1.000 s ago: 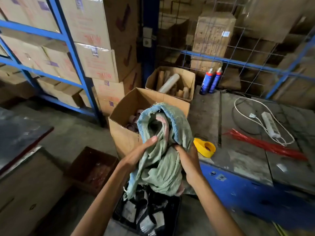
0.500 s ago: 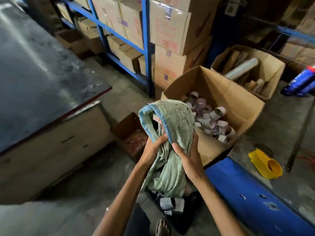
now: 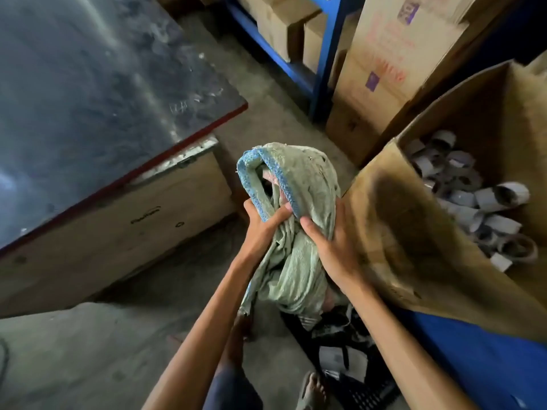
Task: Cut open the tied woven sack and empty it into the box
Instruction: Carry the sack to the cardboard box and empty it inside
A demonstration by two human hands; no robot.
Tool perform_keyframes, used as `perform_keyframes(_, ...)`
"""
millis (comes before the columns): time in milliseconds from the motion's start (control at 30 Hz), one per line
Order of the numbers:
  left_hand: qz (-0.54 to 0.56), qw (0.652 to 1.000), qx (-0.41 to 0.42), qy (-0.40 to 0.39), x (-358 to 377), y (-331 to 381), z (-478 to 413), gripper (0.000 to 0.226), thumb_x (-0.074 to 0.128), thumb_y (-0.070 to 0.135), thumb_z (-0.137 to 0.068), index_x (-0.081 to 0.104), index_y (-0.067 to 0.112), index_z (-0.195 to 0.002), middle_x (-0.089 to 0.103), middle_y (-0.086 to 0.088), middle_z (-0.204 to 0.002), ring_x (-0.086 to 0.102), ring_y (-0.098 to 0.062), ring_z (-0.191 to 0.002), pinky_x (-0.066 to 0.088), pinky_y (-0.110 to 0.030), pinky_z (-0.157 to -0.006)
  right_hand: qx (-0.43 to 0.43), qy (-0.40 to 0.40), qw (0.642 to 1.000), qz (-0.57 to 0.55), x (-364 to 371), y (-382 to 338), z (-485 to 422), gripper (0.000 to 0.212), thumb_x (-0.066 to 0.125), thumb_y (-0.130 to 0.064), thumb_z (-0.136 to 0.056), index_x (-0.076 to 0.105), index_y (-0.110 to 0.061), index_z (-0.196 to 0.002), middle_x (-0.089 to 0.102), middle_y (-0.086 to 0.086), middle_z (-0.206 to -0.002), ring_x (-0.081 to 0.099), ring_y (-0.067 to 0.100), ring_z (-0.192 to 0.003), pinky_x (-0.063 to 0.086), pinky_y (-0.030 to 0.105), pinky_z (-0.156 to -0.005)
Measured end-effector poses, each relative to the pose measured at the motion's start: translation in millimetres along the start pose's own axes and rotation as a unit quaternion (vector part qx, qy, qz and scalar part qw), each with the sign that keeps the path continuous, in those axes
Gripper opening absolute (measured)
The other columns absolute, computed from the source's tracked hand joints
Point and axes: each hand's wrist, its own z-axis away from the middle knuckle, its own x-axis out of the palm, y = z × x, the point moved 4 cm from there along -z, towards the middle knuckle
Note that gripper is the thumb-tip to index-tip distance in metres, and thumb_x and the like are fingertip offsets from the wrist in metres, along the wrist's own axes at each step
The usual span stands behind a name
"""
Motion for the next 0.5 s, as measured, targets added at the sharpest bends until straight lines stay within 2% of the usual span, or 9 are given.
perform_keyframes(67, -0.008, 1.000, -0.026, -0.006, -18, -32, -56, 0.069, 0.074, 0.053, -0.060, 0.033, 0.036, -0.113, 0.036, -0.008, -0.140, 0.053, -0.009, -0.122, 0.054, -0.011, -0.073, 0.032, 0.008, 0.999, 0.001, 25, 39, -47, 0.058, 0.070, -0.032, -0.091, 0.044, -0.038, -0.142, 0.060, -0.025, -0.133, 0.055, -0.006, -0.125, 0.044, 0.024, -0.107)
perform_keyframes(133, -0.011, 0.998, -0.061, -0.012, -37, -74, -113, 0.067, 0.074, 0.055, -0.062, 0.033, 0.041, -0.113, 0.038, -0.008, -0.143, 0.053, -0.014, -0.126, 0.054, -0.017, -0.079, 0.058, 0.017, 0.998, -0.008, 50, 84, -94, 0.063, 0.070, -0.032, -0.089, 0.042, -0.034, -0.146, 0.060, -0.018, -0.137, 0.056, -0.004, -0.126, 0.045, 0.031, -0.111)
perform_keyframes(233, -0.022, 0.995, -0.094, -0.007, -64, -137, -193, 0.081, 0.076, 0.049, -0.070, 0.027, 0.031, -0.132, 0.046, -0.003, -0.141, 0.059, -0.006, -0.119, 0.054, -0.011, -0.075, 0.092, 0.013, 0.996, -0.016, 84, 155, -160, 0.063, 0.071, -0.033, -0.087, 0.044, -0.036, -0.144, 0.061, -0.015, -0.137, 0.057, 0.002, -0.128, 0.045, 0.042, -0.113)
perform_keyframes(300, -0.031, 0.994, -0.107, 0.001, -74, -174, -240, 0.076, 0.077, 0.037, -0.080, 0.027, 0.028, -0.136, 0.053, 0.002, -0.134, 0.062, 0.004, -0.109, 0.052, -0.006, -0.073, 0.120, 0.018, 0.992, -0.020, 102, 205, -198, 0.066, 0.071, -0.036, -0.087, 0.041, -0.037, -0.146, 0.060, -0.012, -0.140, 0.057, 0.007, -0.130, 0.044, 0.045, -0.114)
perform_keyframes(333, -0.037, 0.993, -0.112, 0.011, -80, -193, -263, 0.076, 0.078, 0.037, -0.078, 0.028, 0.027, -0.135, 0.054, 0.002, -0.132, 0.062, 0.005, -0.107, 0.053, -0.008, -0.077, 0.133, 0.021, 0.991, -0.023, 110, 229, -214, 0.067, 0.071, -0.035, -0.088, 0.040, -0.035, -0.148, 0.060, -0.011, -0.140, 0.057, 0.007, -0.130, 0.044, 0.043, -0.114)
perform_keyframes(367, -0.043, 0.992, -0.118, 0.021, -85, -212, -282, 0.082, 0.080, 0.042, -0.071, 0.029, 0.028, -0.133, 0.054, 0.001, -0.133, 0.062, -0.001, -0.111, 0.054, -0.016, -0.086, 0.143, 0.022, 0.989, -0.025, 116, 253, -228, 0.067, 0.070, -0.032, -0.090, 0.038, -0.033, -0.149, 0.060, -0.010, -0.140, 0.057, 0.005, -0.129, 0.046, 0.036, -0.113)
perform_keyframes(433, -0.057, 0.987, -0.145, 0.031, -93, -249, -312, 0.090, 0.078, 0.052, -0.058, 0.030, 0.029, -0.131, 0.053, -0.001, -0.133, 0.059, -0.016, -0.119, 0.050, -0.037, -0.101, 0.151, 0.012, 0.988, -0.009, 126, 294, -248, 0.065, 0.067, -0.028, -0.095, 0.035, -0.031, -0.151, 0.059, -0.015, -0.138, 0.057, -0.004, -0.124, 0.048, 0.015, -0.102)
perform_keyframes(467, -0.065, 0.986, -0.154, 0.025, -96, -268, -323, 0.090, 0.078, 0.053, -0.058, 0.030, 0.028, -0.131, 0.053, -0.002, -0.133, 0.058, -0.019, -0.120, 0.049, -0.043, -0.104, 0.154, 0.008, 0.988, 0.004, 129, 311, -256, 0.064, 0.066, -0.029, -0.096, 0.034, -0.032, -0.152, 0.058, -0.017, -0.138, 0.056, -0.007, -0.123, 0.048, 0.010, -0.097)
perform_keyframes(500, -0.073, 0.984, -0.161, 0.017, -97, -285, -333, 0.089, 0.078, 0.053, -0.060, 0.030, 0.027, -0.131, 0.054, -0.002, -0.133, 0.059, -0.019, -0.120, 0.049, -0.047, -0.105, 0.161, 0.004, 0.987, 0.017, 132, 329, -263, 0.065, 0.065, -0.032, -0.096, 0.032, -0.034, -0.152, 0.056, -0.016, -0.140, 0.056, -0.004, -0.125, 0.048, 0.013, -0.098)
